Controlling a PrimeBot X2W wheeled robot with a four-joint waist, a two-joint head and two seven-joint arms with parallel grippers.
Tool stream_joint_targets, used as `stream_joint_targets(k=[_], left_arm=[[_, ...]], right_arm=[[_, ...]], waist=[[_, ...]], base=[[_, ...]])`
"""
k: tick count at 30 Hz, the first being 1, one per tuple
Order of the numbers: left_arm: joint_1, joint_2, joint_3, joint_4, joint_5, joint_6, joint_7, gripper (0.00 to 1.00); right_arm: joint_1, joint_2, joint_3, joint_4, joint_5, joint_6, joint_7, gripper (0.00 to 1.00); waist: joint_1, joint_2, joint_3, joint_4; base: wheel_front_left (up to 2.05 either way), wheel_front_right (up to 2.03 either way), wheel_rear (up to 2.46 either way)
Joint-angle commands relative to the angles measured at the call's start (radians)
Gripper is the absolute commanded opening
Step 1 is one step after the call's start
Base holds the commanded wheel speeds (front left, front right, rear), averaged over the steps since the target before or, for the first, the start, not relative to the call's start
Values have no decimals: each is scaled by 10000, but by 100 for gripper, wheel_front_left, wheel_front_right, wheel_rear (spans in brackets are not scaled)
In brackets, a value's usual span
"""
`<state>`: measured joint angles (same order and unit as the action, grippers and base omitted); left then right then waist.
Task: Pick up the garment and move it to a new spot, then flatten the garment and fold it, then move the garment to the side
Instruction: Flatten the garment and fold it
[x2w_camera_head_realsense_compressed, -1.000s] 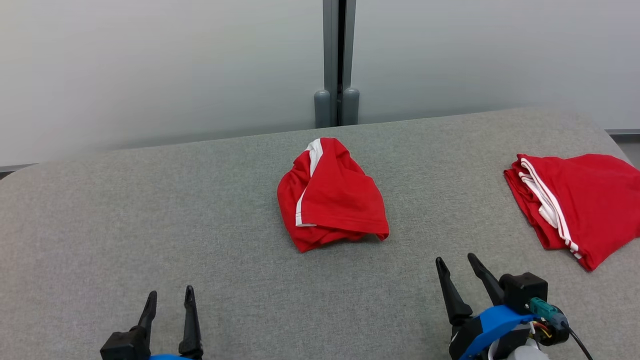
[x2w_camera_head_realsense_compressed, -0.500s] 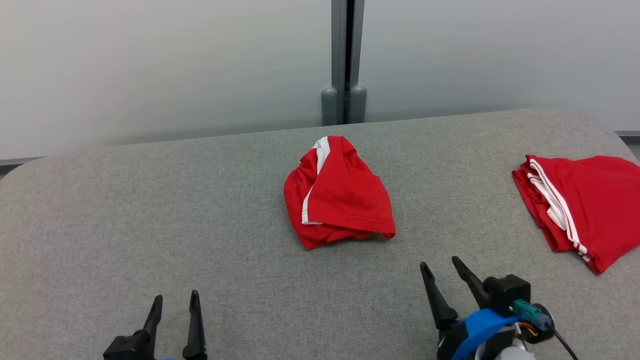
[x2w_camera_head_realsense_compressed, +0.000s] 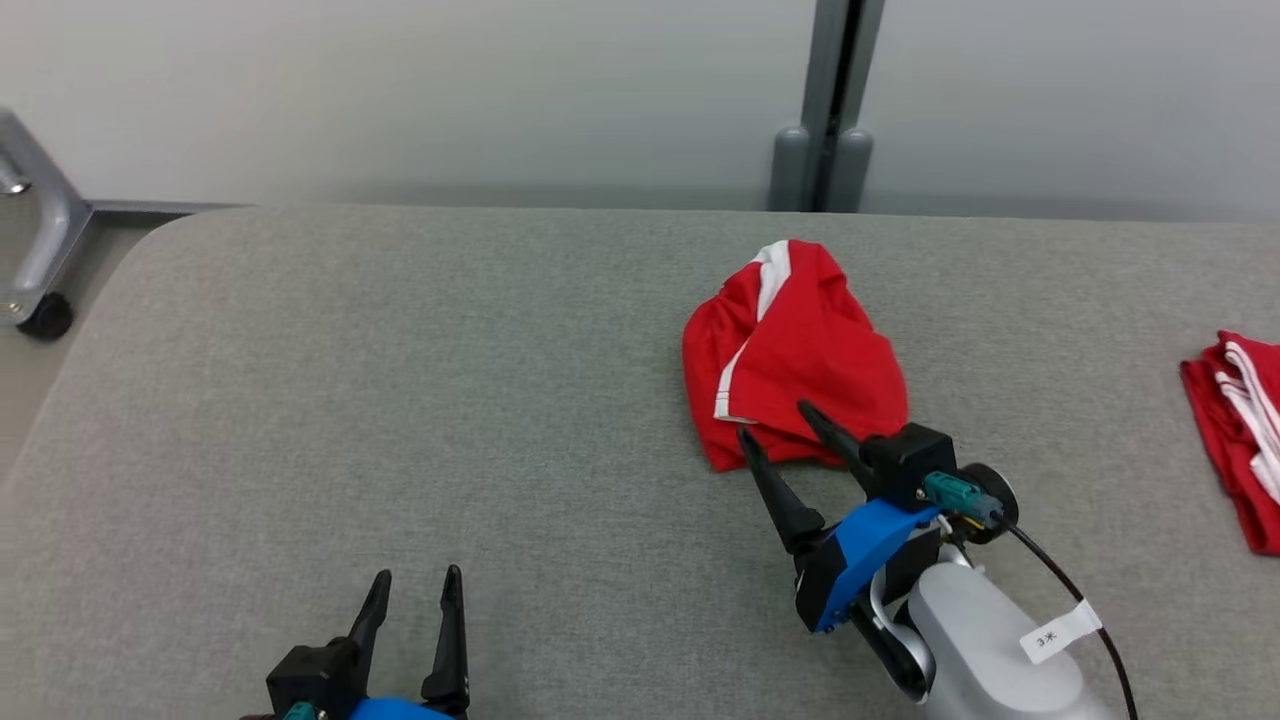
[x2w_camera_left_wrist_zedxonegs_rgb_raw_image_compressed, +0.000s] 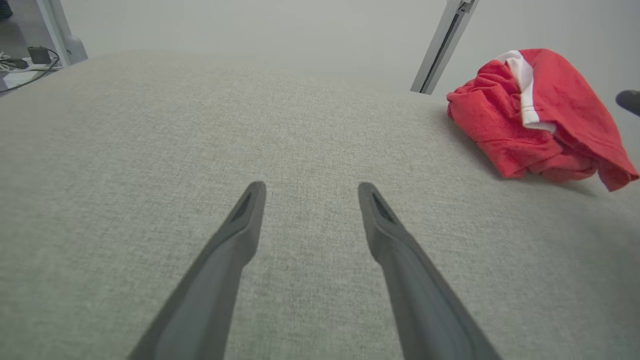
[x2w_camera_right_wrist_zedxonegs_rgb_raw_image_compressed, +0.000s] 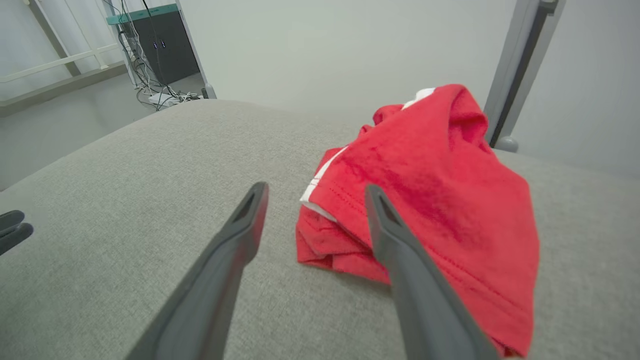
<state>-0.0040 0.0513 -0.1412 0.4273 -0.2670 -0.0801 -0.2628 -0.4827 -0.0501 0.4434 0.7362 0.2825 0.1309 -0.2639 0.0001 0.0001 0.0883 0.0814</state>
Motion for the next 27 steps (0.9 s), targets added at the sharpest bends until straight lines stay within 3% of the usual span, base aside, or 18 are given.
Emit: stream_joint_targets(k=[1,10,20,21,22,23,25,26,27], left_arm=[[-257,-3,-133,51,-68,-1,-24,100],[-394,-11,-469,163,-392,111,-24,100],[-666,-9,-758,279,-609,177,-24,100],[-697,-9,-794,287,-632,179,-24,100],[-697,-9,-794,287,-632,179,-24,100],[-724,-9,-820,311,-647,174,-24,100],[-795,-7,-853,334,-646,164,-24,100],[-830,-7,-864,331,-635,148,-24,100],[-844,-9,-880,332,-610,126,-24,100]], right_arm=[[-452,-19,-62,326,-84,-3,0,100],[-1141,-22,-1290,1316,-801,-3,0,100],[-1151,-22,-2032,1318,-1583,-3,0,100],[-1148,-22,-2036,1305,-1602,-3,0,90],[-1148,-22,-2036,1305,-1602,-3,0,90],[-1143,-22,-2037,1292,-1595,-3,0,57],[-1116,-22,-2040,1252,-1563,-3,0,26],[-1096,-22,-2040,1224,-1547,-3,0,0],[-1067,-22,-2041,1143,-1489,-3,0,0]], waist=[[-1,-1,459,671],[-1,-1,1018,1598],[-1,-1,1366,1566],[-1,-1,1381,1546],[-1,-1,1381,1546],[-1,-1,1393,1526],[-1,-1,1404,1495],[-1,-1,1406,1483],[-1,-1,1407,1470]], base=[[0,0,0],[0,0,0],[0,0,0],[0,0,0],[0,0,0],[0,0,0],[0,0,0],[0,0,0],[0,0,0]])
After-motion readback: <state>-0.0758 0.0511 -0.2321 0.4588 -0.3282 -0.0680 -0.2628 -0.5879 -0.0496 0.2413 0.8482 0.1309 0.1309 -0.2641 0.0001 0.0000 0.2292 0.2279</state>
